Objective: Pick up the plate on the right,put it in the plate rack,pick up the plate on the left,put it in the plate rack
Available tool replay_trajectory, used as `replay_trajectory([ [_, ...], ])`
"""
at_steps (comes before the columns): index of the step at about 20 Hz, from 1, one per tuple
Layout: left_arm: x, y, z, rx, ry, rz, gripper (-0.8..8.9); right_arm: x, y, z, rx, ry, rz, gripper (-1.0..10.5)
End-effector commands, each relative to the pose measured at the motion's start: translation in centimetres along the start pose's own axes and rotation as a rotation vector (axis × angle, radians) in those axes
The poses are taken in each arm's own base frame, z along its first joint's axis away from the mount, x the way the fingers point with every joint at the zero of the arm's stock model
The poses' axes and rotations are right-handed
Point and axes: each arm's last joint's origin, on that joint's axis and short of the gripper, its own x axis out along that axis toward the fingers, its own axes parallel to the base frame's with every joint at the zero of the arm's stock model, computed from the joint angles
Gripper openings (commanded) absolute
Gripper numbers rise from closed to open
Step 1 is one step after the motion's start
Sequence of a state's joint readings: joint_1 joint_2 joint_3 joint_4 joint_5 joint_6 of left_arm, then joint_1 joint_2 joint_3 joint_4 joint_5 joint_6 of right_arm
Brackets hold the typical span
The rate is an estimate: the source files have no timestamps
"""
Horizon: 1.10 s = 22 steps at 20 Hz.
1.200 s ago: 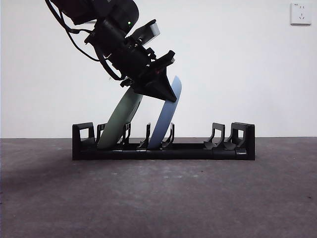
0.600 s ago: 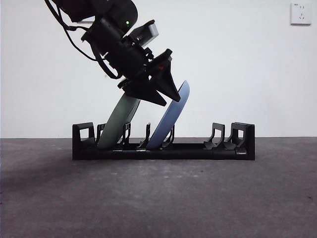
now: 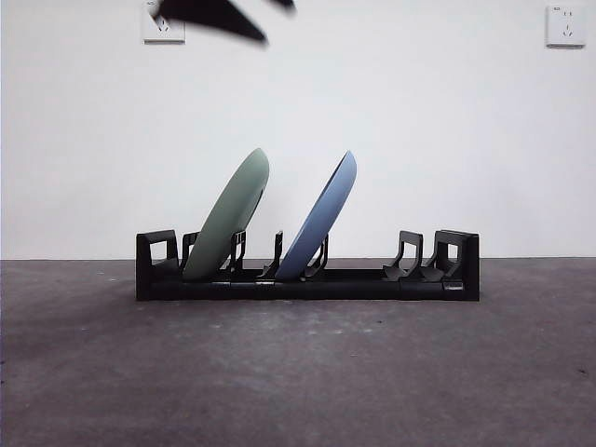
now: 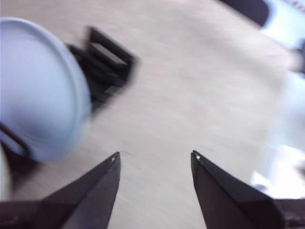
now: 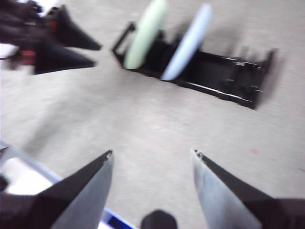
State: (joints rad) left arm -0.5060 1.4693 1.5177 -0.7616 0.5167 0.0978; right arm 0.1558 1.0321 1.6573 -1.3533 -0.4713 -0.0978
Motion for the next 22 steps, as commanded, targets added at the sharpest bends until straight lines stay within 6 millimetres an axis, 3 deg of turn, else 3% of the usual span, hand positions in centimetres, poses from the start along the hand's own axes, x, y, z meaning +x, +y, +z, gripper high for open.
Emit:
replay_trajectory([
  [1, -3.8, -2.3, -0.7, -0.015, -0.004, -0.03, 2.51, 0.2, 0.1, -0.3, 0.001, 0.023, 0.039, 2.8],
  [5, -9.5, -5.8, -2.6, -0.009, -0.014, -0.036, 2.51, 0.2, 0.1, -0.3, 0.001, 0.023, 0.042, 2.8],
  [9, -13.0, -8.0, -4.7, -0.019, 0.002, -0.037, 2.51, 0.2, 0.1, -0.3, 0.002, 0.023, 0.043, 2.8],
  [13, -14.4, -8.9, -5.9, -0.028, 0.019, -0.034, 2.51, 0.2, 0.2, -0.3, 0.003, 0.018, 0.085, 2.8],
  [18, -14.4, -8.9, -5.9, -0.03, 0.029, -0.035, 2.47, 0.1, 0.2, -0.3, 0.002, 0.017, 0.092, 2.7],
  [19, -14.3, -8.8, -5.9, -0.02, 0.032, -0.036, 2.18, 0.1, 0.2, -0.3, 0.002, 0.017, 0.092, 2.0],
  [21, -14.3, -8.8, -5.9, 0.007, 0.033, -0.037, -0.29, 0.1, 0.2, -0.3, -0.011, 0.017, 0.092, -0.2],
  [22, -14.3, -8.8, -5.9, 0.013, 0.033, -0.037, -0.07, 0.1, 0.2, -0.3, -0.023, 0.016, 0.092, -0.1],
])
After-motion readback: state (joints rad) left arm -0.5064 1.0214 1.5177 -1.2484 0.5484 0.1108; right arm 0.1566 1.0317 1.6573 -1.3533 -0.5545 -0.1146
